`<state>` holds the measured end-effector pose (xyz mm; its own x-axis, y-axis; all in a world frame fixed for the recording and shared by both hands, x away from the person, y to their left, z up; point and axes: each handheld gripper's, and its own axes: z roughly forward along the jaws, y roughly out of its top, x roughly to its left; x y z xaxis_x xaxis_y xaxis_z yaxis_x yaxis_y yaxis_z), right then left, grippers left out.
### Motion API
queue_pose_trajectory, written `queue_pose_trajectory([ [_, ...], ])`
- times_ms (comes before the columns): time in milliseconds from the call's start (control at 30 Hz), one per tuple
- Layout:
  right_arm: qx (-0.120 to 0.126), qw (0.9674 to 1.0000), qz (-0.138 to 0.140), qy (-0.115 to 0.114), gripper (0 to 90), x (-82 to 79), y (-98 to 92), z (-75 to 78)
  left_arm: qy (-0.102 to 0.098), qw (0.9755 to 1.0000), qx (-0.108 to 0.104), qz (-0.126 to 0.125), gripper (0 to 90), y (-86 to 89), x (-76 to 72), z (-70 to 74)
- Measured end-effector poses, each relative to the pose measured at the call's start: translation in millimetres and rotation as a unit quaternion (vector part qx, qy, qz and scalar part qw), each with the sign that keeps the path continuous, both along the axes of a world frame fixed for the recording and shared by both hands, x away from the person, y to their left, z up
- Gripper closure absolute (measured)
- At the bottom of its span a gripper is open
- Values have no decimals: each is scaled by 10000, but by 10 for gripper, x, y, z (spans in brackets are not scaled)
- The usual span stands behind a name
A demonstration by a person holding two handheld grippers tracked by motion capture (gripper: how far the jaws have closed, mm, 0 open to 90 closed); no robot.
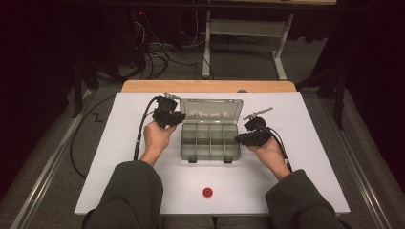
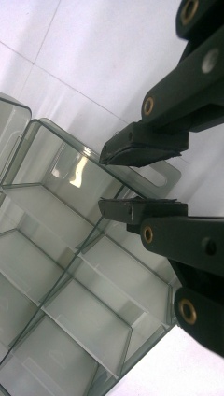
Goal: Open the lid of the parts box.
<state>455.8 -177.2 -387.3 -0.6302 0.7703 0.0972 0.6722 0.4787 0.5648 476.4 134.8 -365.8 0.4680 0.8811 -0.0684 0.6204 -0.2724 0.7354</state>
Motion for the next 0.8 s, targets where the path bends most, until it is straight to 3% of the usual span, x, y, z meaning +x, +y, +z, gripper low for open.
queue_pose_trajectory([
  [333, -5, 10000, 4, -14, 741, -1, 2, 0, 64, 9999, 110, 74, 784, -23, 69, -72],
  [800, -18, 10000, -12, -23, 741, -9, 7, 0, 182, 9996, 97, 202, 786, -45, 162, -192],
])
